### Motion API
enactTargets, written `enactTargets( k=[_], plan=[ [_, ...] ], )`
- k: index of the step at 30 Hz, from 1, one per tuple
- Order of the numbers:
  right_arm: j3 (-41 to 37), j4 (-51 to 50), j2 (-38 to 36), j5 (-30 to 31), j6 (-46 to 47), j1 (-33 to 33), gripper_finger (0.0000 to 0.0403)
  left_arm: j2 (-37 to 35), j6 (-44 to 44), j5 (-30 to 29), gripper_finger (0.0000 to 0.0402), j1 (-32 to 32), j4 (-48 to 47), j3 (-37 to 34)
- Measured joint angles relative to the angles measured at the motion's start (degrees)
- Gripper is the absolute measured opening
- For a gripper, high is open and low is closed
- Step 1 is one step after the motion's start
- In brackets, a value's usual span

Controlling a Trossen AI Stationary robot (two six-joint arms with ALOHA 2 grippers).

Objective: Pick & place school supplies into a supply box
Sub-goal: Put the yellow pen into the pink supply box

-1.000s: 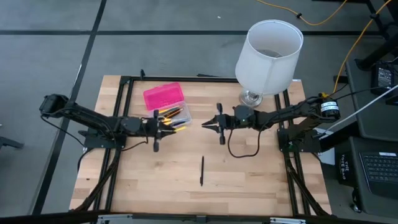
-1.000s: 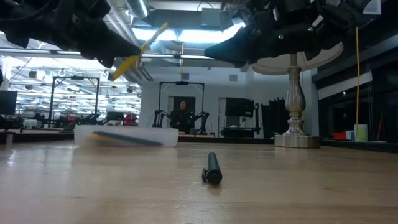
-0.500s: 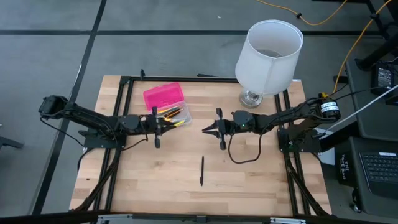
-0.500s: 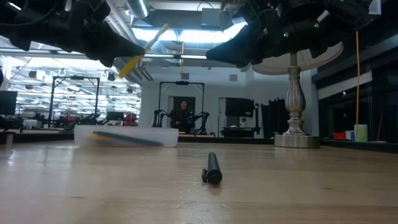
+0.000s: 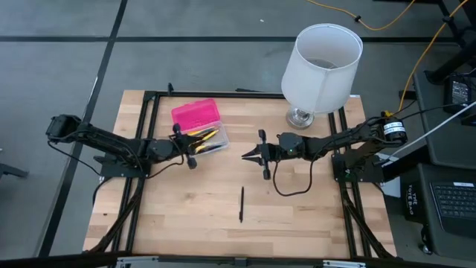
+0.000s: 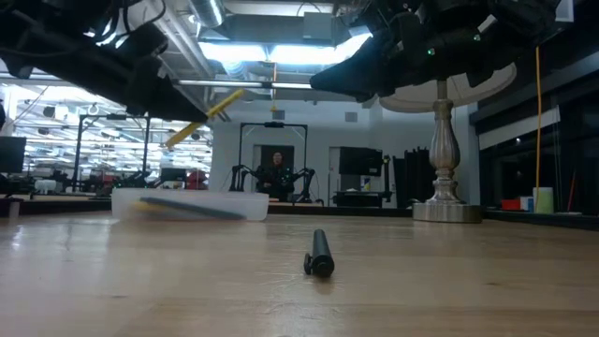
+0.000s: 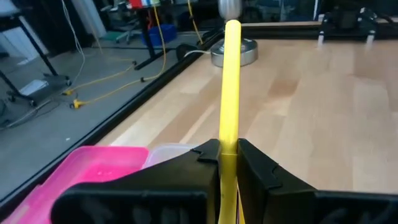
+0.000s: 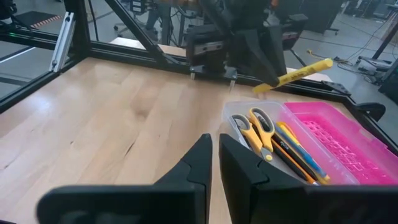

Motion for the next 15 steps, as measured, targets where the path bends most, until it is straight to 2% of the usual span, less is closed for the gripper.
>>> enactTargets(
  k=[3, 9, 15],
  plan=[
    [0.00, 0.00, 0.00, 0.00, -0.08, 0.00, 0.0035, 0.00, -2.83, 0.56, 0.0017, 1.46, -1.72, 0.32],
    [0.00, 0.03, 0.00, 0.02, -0.13, -0.34, 0.0035, 1.11, -9.16, 2.07, 0.0017, 5.36, -12.92, 2.47],
    [0.00, 0.46, 0.00, 0.02, -0.11, -0.95, 0.0036, 4.74, -8.86, 7.45, 0.0017, 10.02, -13.67, 2.47]
  ],
)
